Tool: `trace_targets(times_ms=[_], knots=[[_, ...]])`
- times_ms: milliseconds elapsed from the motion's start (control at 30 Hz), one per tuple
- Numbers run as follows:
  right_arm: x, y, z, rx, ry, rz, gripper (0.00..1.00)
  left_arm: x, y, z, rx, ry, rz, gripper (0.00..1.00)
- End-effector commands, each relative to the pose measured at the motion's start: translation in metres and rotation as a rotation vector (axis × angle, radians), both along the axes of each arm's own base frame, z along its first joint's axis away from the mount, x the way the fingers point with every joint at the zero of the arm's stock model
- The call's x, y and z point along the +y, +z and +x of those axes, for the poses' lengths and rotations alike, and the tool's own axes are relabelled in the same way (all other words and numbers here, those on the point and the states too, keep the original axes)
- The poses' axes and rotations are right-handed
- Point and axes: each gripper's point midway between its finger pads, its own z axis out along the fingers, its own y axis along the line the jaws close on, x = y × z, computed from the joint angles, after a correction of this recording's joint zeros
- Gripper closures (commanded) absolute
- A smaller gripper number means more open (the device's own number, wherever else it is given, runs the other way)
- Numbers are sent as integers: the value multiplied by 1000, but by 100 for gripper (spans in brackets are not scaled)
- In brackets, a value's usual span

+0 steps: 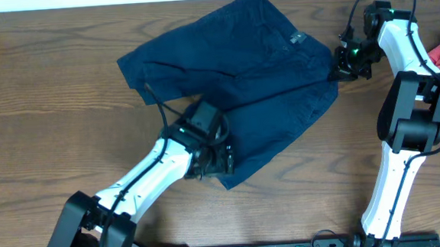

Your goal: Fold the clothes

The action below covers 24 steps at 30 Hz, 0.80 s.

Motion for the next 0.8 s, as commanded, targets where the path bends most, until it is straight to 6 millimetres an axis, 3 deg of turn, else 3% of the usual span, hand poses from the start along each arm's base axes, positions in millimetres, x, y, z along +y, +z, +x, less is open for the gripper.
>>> trace_targets(times_ms=[0, 300, 533, 667, 700, 767], knots=[[2, 0, 3, -12, 16, 11, 99, 1, -10, -15, 45, 23, 27, 19], [2, 0, 3, -13, 16, 10, 99, -23, -17, -33, 39, 9, 9, 18], [3, 0, 2, -5, 17, 12, 99, -38, -16, -17, -26, 26, -41, 18], [3, 1, 0, 3, 17, 13, 99, -44, -29, -12, -21, 37, -43, 18], [3, 1, -1, 5, 17, 13, 99, -44, -36, -13, -3, 45, -37, 20], [3, 1, -2, 7, 21, 13, 99, -46, -44, -15, 30, 52, -46, 43]])
